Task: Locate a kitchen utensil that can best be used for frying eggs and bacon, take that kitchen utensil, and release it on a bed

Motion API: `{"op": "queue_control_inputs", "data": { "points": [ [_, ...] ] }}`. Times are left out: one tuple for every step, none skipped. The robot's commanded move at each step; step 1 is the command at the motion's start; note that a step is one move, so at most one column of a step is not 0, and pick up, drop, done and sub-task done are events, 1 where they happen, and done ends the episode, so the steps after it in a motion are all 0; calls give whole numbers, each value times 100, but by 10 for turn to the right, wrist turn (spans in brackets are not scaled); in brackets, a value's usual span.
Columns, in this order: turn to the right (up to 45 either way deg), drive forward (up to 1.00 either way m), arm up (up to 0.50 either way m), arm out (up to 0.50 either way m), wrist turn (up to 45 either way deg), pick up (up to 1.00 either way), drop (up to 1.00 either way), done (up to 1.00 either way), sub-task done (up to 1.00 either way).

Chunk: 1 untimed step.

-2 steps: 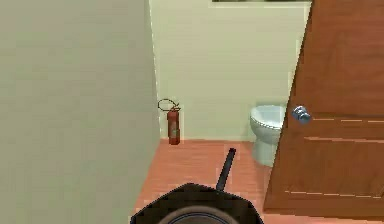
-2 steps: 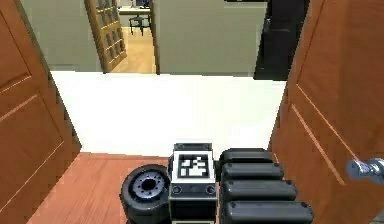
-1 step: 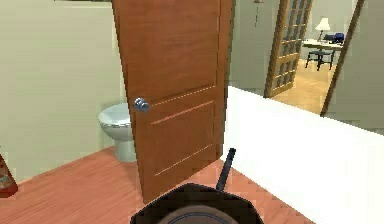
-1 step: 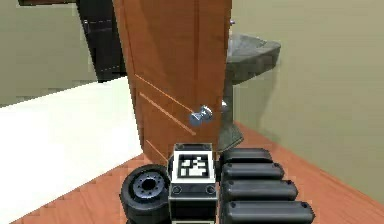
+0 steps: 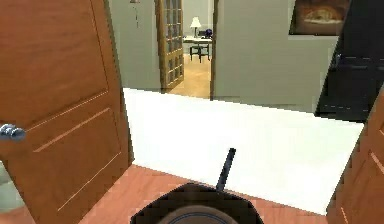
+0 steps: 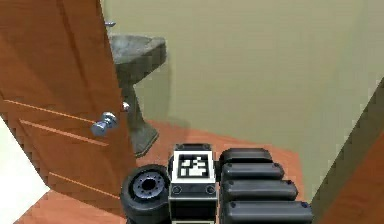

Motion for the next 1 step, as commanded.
{"op": "queue_control_inputs", "data": {
  "points": [
    [0, 10, 0, 0, 0, 0, 0, 0, 0]
  ]
}}
